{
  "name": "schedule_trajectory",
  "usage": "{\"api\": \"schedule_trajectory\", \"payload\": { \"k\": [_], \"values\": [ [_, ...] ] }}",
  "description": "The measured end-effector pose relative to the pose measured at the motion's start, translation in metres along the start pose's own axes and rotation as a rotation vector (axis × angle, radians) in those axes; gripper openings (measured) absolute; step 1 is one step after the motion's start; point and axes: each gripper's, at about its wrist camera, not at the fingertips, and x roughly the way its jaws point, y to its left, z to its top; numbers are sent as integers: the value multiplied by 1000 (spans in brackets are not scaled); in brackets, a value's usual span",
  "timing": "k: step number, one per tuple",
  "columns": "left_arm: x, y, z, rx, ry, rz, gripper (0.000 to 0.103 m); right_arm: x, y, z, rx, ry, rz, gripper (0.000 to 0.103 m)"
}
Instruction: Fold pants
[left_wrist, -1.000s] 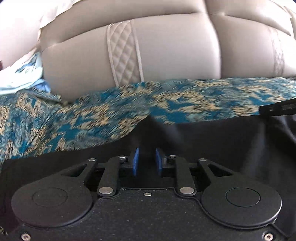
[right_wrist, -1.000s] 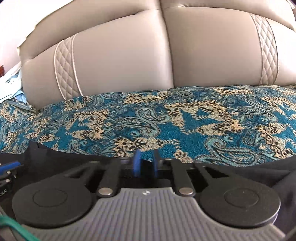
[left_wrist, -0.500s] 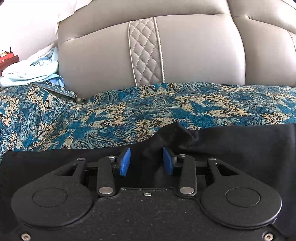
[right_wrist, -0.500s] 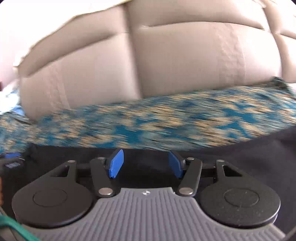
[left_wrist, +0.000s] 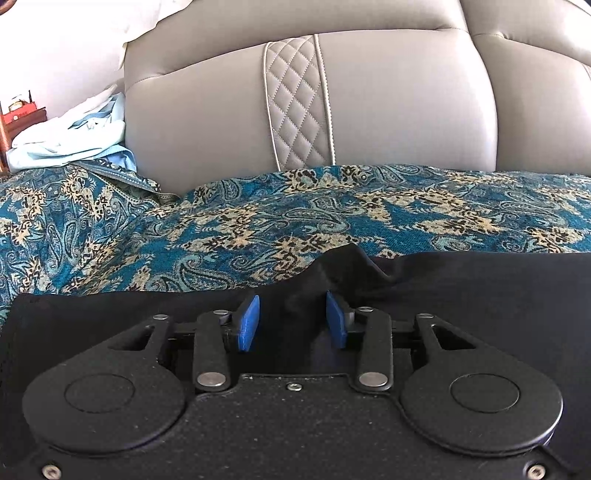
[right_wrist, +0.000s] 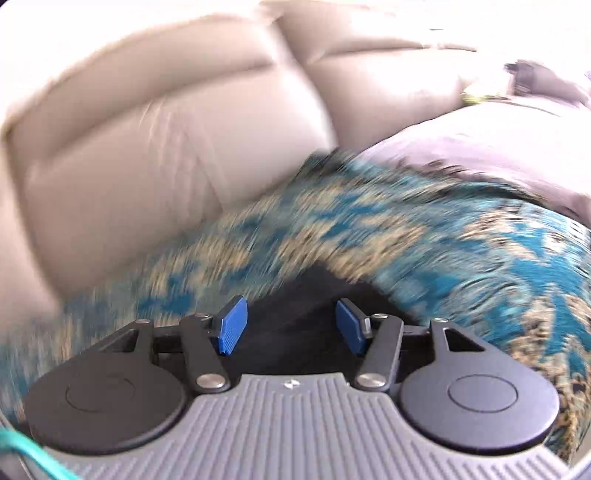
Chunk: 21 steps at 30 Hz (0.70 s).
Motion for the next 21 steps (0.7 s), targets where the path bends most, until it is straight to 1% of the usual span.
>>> {"api": "schedule_trajectory", "payload": {
  "k": [2,4,5,7,9,10,12,14,15,16,18,21],
  "values": [
    [0,-1,-1,-3,-2,10,39,-14,-16,10,84,-67,-7,75],
    [-1,-3,-2,-3,-8,19,39,-22,-25,18,103,-77,-3,75],
    [-1,-3,-2,-4,-9,22,39,-24,-29,21,89,-61,-1,75],
    [-1,-4,-2,-3,-11,29,39,-27,-31,21,51,-9,28,75],
    [-2,-6,-2,0,-12,35,39,-27,-29,17,4,85,69,75],
    [-2,-6,-2,2,-12,38,39,-24,-25,14,-31,145,72,75],
    [-2,-7,-3,4,-13,43,39,-16,-15,5,-101,216,59,75],
    [-2,-9,-2,5,-11,51,39,-7,-2,-6,-167,239,30,77],
    [-2,-9,-2,6,-10,55,39,-4,2,-9,-188,230,14,81],
    [-2,-10,-2,7,-9,60,39,0,7,-11,-203,211,5,87],
    [-2,-11,-2,11,-9,68,39,6,14,-11,-168,196,-6,97],
    [-2,-14,-1,18,-7,80,39,17,21,-8,-104,178,-43,98]
  ]
}}
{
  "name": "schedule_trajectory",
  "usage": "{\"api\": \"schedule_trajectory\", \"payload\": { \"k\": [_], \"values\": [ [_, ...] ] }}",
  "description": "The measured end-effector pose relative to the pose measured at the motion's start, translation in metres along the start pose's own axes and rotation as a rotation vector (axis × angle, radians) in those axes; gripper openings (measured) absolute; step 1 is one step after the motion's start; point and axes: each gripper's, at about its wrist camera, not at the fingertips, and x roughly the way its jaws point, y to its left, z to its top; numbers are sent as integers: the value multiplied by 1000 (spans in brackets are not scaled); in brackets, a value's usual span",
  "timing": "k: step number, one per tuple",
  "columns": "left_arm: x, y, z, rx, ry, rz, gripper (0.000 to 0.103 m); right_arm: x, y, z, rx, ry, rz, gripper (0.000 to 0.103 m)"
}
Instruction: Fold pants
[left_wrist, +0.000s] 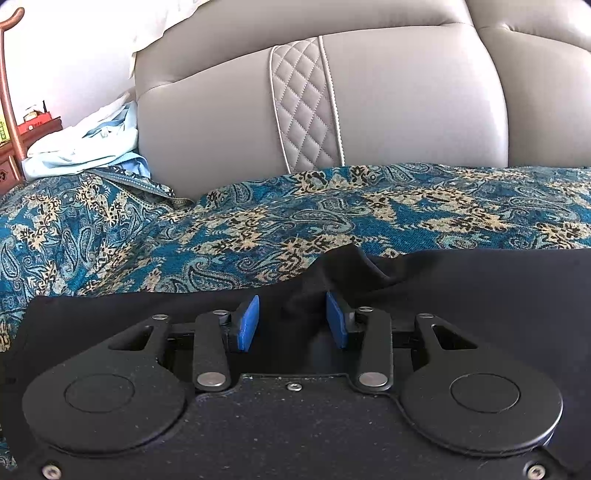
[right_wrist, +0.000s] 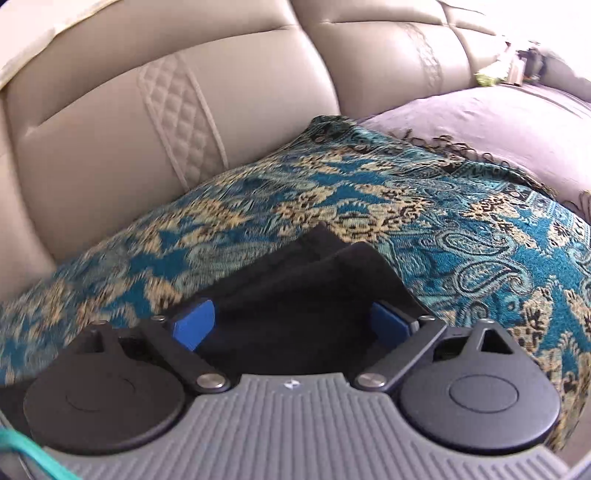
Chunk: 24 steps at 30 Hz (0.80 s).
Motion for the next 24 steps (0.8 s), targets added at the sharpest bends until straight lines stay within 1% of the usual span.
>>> {"api": "schedule_trajectory", "payload": {
  "k": [2,4,5,6,7,8,9,11,14,15,16,17,18,19,20,21,24],
  "values": [
    [0,-1,1,2,3,7,39,6,6,6,29,-4,-40,98],
    [0,-2,1,7,4,12,39,9,15,9,41,-2,-93,86],
    [0,-3,1,9,4,15,39,11,19,9,32,-9,-128,65],
    [0,-3,1,12,5,17,39,11,24,9,13,-24,-171,33],
    [0,-4,1,14,5,19,39,12,28,9,-2,-34,-215,22],
    [0,-4,2,15,6,20,39,11,30,10,-5,-45,-229,9],
    [0,-4,2,15,8,20,39,9,29,10,17,-59,-199,7],
    [0,-5,2,11,9,18,39,-2,27,12,76,-117,-191,6],
    [0,-5,2,8,9,15,39,-24,23,14,126,-264,-188,5],
    [1,-5,2,7,9,14,39,-30,19,14,137,-309,-172,8],
    [1,-4,2,6,8,13,39,-35,11,15,150,-342,-136,13],
    [1,-4,2,5,8,11,39,-37,3,16,162,-347,-100,18],
    [1,-4,1,3,7,10,39,-39,-8,19,180,-340,-67,26],
    [1,-3,1,1,6,9,39,-41,-18,20,198,-324,-47,46],
    [1,-3,1,0,5,8,39,-43,-30,21,218,-300,-22,59],
    [1,-3,1,-3,5,6,39,-46,-41,21,239,-283,-2,62],
    [1,-3,1,-11,4,4,39,-60,-69,17,288,-225,34,67]
  ]
}}
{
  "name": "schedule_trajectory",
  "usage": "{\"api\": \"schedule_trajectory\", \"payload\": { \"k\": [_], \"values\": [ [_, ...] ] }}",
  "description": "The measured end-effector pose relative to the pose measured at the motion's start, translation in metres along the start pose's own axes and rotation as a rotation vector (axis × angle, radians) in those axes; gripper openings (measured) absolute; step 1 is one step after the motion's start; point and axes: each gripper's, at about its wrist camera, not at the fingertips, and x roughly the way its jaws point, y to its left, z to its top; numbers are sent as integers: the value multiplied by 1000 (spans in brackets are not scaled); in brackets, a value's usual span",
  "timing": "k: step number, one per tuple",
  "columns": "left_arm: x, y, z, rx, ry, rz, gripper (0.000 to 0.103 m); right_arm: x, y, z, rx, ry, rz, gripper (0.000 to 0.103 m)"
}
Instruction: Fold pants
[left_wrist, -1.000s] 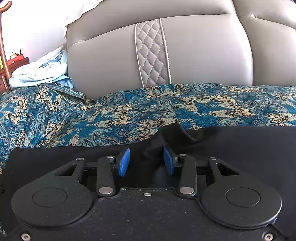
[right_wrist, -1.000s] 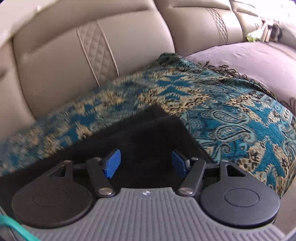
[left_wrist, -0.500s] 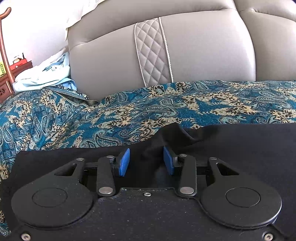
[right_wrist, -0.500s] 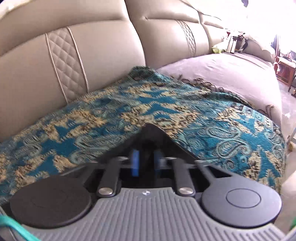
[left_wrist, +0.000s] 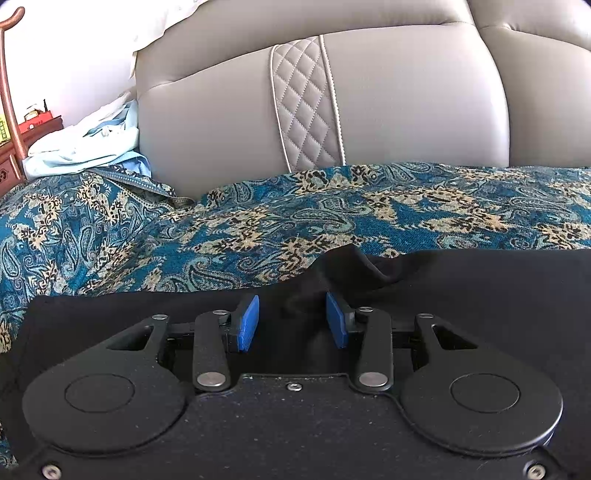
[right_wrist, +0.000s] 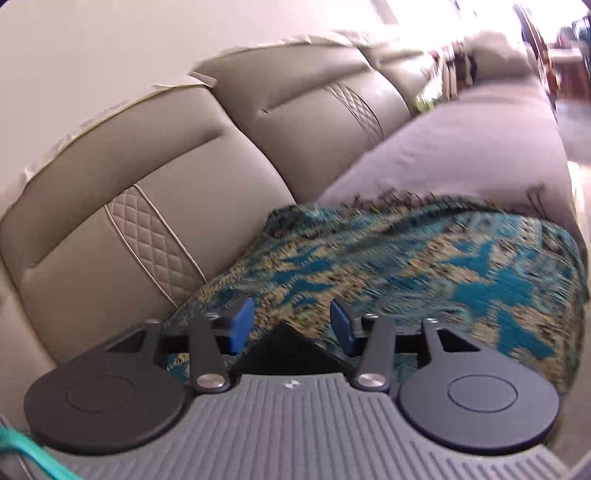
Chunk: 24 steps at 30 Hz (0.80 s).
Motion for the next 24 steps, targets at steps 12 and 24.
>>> {"api": "schedule_trajectory", "payload": {
  "k": [12,24],
  "values": [
    [-26,9,14,34,66,-113,68,-38,-71,-26,259,238,-161,83],
    [-80,48,-28,33,131,-202,80,-35,-50,-56,240,309,28,90]
  ]
}}
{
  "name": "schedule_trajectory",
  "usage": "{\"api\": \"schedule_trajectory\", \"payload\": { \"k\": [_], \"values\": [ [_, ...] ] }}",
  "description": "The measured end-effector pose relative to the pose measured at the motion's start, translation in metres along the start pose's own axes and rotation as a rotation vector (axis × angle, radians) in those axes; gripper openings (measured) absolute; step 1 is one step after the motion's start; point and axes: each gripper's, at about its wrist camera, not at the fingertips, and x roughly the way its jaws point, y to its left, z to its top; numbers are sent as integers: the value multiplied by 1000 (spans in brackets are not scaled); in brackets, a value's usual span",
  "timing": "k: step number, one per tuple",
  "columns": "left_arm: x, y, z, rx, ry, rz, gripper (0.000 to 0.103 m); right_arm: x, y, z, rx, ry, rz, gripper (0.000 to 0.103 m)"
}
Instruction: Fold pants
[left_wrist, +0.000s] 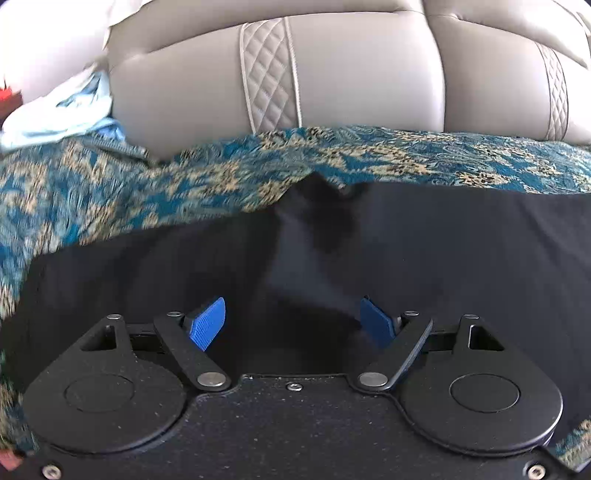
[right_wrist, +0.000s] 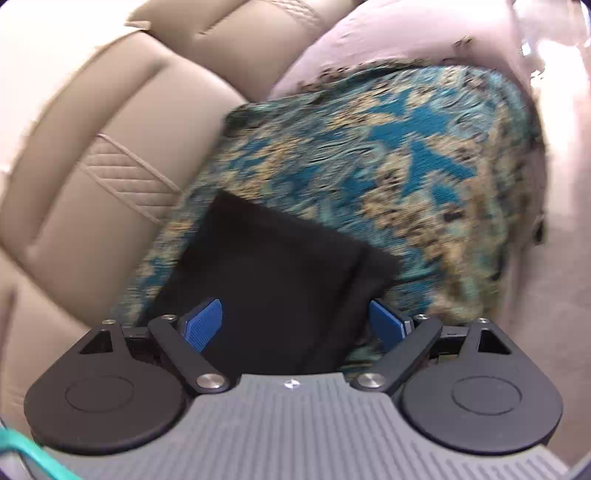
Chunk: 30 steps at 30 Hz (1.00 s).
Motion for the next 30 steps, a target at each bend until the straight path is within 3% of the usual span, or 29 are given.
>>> {"api": "schedule_trajectory", "payload": {
  "k": [6,10,16,17,18,19,23,26,30],
  "values": [
    [-13,23,-16,-52,-14,25,87,9,2,-4,40,-39,58,90],
    [-13,36,-22,-81,7,45,87,17,10,-4,-40,-92,44,87],
    [-6,55,-29,-119,41,85,88,27,35,-15,-270,-157,-110,53],
    [-5,58,-30,-131,45,85,90,29,37,-15,-289,-165,-126,40],
    [-4,61,-31,-148,49,79,91,30,37,-14,-292,-172,-142,20],
    [-3,65,-31,-170,58,71,92,31,37,-12,-278,-175,-154,9],
    [5,79,-33,-278,105,46,103,30,38,-5,-165,-171,-150,7],
    [7,82,-33,-275,106,44,103,28,65,-9,-221,-192,-144,7],
    [7,81,-34,-278,115,41,103,23,124,-33,-337,-205,-29,7]
  ]
}}
